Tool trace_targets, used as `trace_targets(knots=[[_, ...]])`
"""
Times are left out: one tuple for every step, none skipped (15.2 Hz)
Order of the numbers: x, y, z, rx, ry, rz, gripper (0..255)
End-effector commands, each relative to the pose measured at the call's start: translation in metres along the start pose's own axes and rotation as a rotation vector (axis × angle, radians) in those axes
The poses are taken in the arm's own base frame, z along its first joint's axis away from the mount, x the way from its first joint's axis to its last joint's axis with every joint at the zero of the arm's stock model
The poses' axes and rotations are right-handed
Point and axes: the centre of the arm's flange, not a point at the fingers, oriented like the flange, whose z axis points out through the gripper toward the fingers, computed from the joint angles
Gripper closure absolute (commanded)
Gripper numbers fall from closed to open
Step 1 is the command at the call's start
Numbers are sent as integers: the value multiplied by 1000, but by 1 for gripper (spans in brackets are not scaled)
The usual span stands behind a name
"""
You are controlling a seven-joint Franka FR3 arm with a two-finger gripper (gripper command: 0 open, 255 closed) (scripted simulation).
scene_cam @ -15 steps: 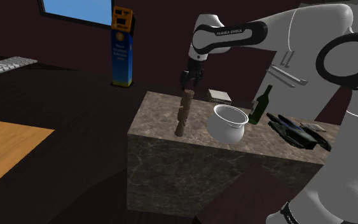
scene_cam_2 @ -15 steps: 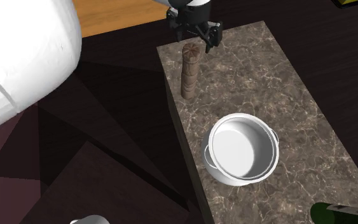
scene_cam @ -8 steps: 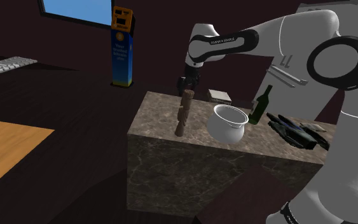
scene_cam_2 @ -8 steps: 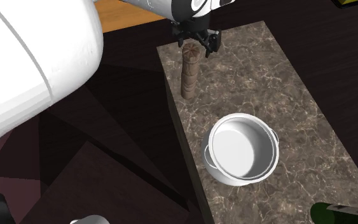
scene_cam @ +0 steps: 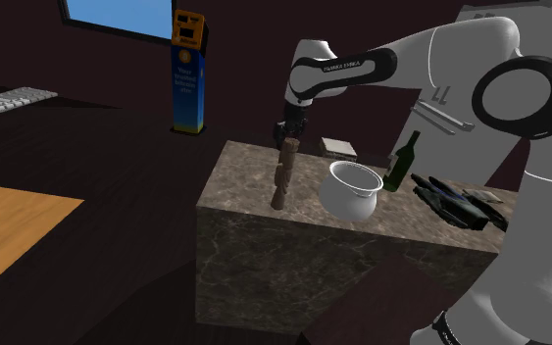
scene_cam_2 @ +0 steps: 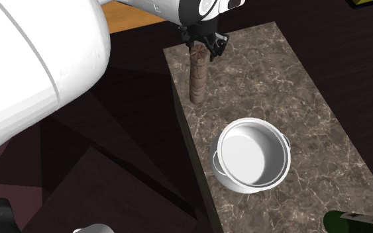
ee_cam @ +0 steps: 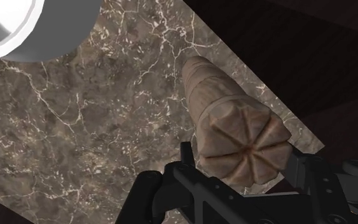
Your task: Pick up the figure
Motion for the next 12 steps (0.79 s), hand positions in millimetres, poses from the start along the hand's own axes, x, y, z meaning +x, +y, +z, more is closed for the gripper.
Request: trace_targets(knots=[[0,0,1,-1,-2,0,255],[0,1,1,-1,-2,0,255],[0,1,1,-1,-2,0,255],[0,1,1,0,-3,0,255],[0,1,-5,0,-3,0,255],[1,1,-10,0,-3,0,255],[1,1,-15,0,-3,0,255],[2,2,-20,0,-3,0,255],[2,2,-26,0,-3,0,255],[2,2,-31,0,-3,0,255],[3,2,-36,0,-3,0,255],[3,2,-41,0,-3,0,255]])
